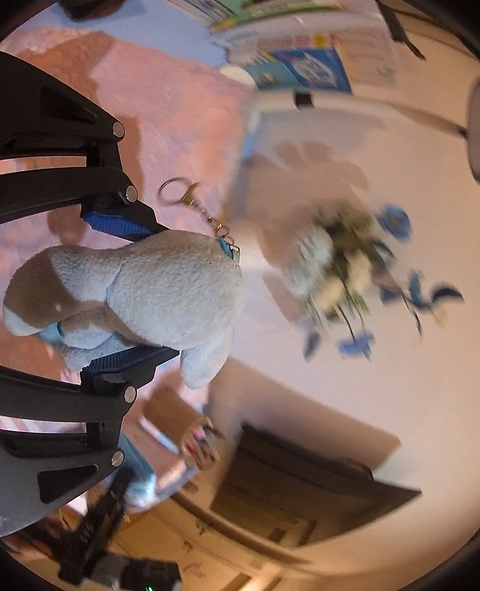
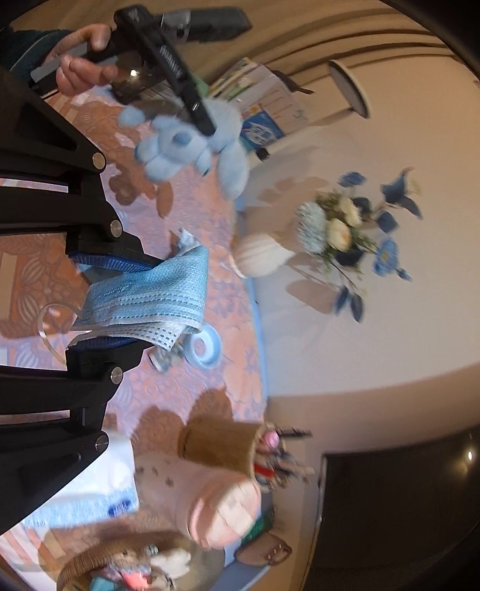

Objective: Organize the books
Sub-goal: 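Carry the grey plush and blue mask to the glass plate and release both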

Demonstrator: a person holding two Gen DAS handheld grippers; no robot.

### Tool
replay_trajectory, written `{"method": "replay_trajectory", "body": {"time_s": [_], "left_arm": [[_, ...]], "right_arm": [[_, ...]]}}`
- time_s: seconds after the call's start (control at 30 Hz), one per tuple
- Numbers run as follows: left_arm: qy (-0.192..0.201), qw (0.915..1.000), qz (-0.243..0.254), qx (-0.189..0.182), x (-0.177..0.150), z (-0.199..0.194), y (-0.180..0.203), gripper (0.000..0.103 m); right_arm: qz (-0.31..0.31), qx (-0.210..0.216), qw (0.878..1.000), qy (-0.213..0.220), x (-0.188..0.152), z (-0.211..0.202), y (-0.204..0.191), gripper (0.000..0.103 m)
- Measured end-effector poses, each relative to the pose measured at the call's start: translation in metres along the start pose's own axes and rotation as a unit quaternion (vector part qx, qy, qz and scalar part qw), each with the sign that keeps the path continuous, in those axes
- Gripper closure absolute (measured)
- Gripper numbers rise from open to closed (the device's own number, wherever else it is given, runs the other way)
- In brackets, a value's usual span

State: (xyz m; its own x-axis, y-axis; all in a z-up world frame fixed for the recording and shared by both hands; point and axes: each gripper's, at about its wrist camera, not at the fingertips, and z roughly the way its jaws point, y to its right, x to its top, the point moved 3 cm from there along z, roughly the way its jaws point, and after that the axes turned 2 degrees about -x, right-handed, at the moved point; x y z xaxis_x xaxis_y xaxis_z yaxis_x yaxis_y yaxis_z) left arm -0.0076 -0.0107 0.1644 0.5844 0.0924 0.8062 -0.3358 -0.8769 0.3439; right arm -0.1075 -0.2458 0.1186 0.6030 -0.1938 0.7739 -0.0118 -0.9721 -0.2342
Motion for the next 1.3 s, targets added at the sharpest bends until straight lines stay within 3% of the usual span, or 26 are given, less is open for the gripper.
{"method": "replay_trajectory", "body": {"time_s": [0.2,0.43,0.63,0.7,0.77,0.97,1.03,1.07,1.1,1.17,1.3], "left_arm": [[-0.020,0.9943,0.043,-0.096,0.014,0.024,0.086,0.054],[-0.040,0.9781,0.101,-0.178,0.024,0.062,0.215,0.054],[-0.074,0.9617,0.152,-0.216,0.009,0.107,0.311,0.054],[-0.089,0.9596,0.159,-0.215,-0.002,0.124,0.332,0.054],[-0.110,0.9566,0.166,-0.213,-0.015,0.148,0.351,0.054],[-0.168,0.9517,0.161,-0.200,-0.050,0.200,0.378,0.051],[-0.183,0.9484,0.160,-0.204,-0.060,0.211,0.385,0.048],[-0.189,0.9450,0.169,-0.206,-0.065,0.215,0.389,0.046],[-0.192,0.9435,0.178,-0.203,-0.068,0.217,0.393,0.037],[-0.179,0.9437,0.199,-0.194,-0.070,0.213,0.397,0.026],[-0.166,0.9401,0.210,-0.212,-0.063,0.193,0.392,0.024]], "right_arm": [[0.031,-0.033,0.999,0.029,0.011,-0.036,0.045,0.074],[0.060,-0.114,0.989,0.074,0.032,-0.089,0.119,0.074],[0.113,-0.201,0.969,0.094,0.049,-0.128,0.203,0.073],[0.142,-0.206,0.965,0.082,0.045,-0.124,0.230,0.073],[0.170,-0.198,0.963,0.064,0.037,-0.116,0.255,0.073],[0.206,-0.234,0.950,0.015,0.018,-0.101,0.308,0.073],[0.216,-0.235,0.948,-0.010,0.008,-0.094,0.322,0.065],[0.220,-0.240,0.945,-0.021,0.005,-0.092,0.327,0.048],[0.226,-0.246,0.942,-0.030,0.001,-0.090,0.333,0.037],[0.230,-0.256,0.938,-0.033,-0.008,-0.091,0.340,0.037],[0.233,-0.275,0.932,-0.027,-0.015,-0.105,0.344,0.037]]}}
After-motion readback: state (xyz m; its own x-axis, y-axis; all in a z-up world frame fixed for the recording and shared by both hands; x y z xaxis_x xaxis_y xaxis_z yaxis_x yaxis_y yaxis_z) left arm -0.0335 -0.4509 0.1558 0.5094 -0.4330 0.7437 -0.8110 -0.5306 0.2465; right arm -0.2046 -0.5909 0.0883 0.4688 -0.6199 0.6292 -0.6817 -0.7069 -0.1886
